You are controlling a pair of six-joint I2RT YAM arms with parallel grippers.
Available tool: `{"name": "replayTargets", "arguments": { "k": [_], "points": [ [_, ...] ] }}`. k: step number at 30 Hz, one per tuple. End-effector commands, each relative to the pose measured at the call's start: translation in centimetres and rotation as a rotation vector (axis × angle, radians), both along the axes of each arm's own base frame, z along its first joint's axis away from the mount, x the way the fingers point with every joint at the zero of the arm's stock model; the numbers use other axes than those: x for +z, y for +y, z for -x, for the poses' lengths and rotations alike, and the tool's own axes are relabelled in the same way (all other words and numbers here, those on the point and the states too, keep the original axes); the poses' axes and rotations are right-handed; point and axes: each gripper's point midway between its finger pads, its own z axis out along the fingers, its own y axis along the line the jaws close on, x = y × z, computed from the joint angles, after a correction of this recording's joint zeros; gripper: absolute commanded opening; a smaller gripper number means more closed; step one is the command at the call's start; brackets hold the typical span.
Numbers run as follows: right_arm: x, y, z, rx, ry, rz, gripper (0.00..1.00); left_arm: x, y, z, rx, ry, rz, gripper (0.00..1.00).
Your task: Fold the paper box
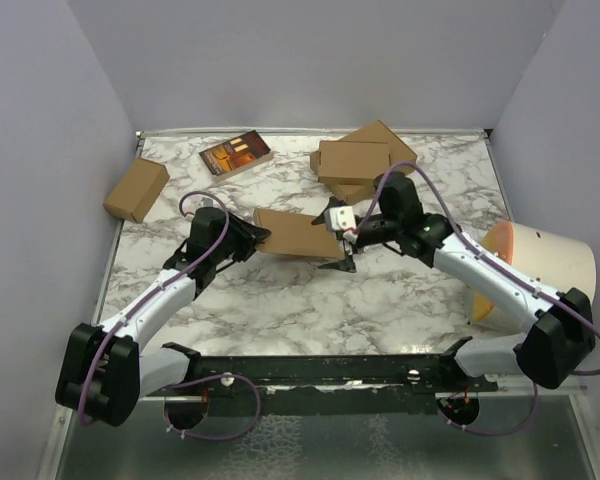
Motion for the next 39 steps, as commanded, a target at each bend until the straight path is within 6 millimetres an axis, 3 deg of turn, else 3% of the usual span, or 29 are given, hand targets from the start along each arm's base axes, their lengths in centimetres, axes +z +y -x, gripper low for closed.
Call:
{"name": "replayTargets", "arguments": {
  "k": [1, 5, 8, 12, 19, 29, 39],
  "points": [
    [-3.0, 2.4, -3.0, -0.144, -0.296, 0.133, 0.99, 0.2, 0.6, 0.2, 0.077, 0.124, 0.028, 0.2],
    [-4.7, 4.1, -4.3, -0.281, -0.387, 0.166, 0.99, 1.2, 0.2, -0.2, 0.088, 0.141, 0.075, 0.2],
    [-6.1, 4.4, -5.9, -0.377, -0.447, 0.199, 0.99, 1.7, 0.1, -0.3, 0.093, 0.145, 0.095, 0.2],
    [-6.5, 4.5, -6.6, -0.441, -0.489, 0.19, 0.97, 1.9, -0.1, -0.4, 0.087, 0.145, 0.105, 0.2],
    [-7.5, 4.9, -6.9, -0.473, -0.554, 0.202, 0.76, 2.1, -0.4, -0.4, 0.081, 0.147, 0.125, 0.2],
    [-9.0, 5.5, -5.9, -0.427, -0.551, 0.22, 0.64, 2.3, -0.3, -0.3, 0.086, 0.146, 0.14, 0.2],
    [-8.7, 5.5, -5.7, -0.431, -0.549, 0.207, 0.37, 2.3, -0.2, -0.1, 0.094, 0.143, 0.161, 0.26]
  ]
}}
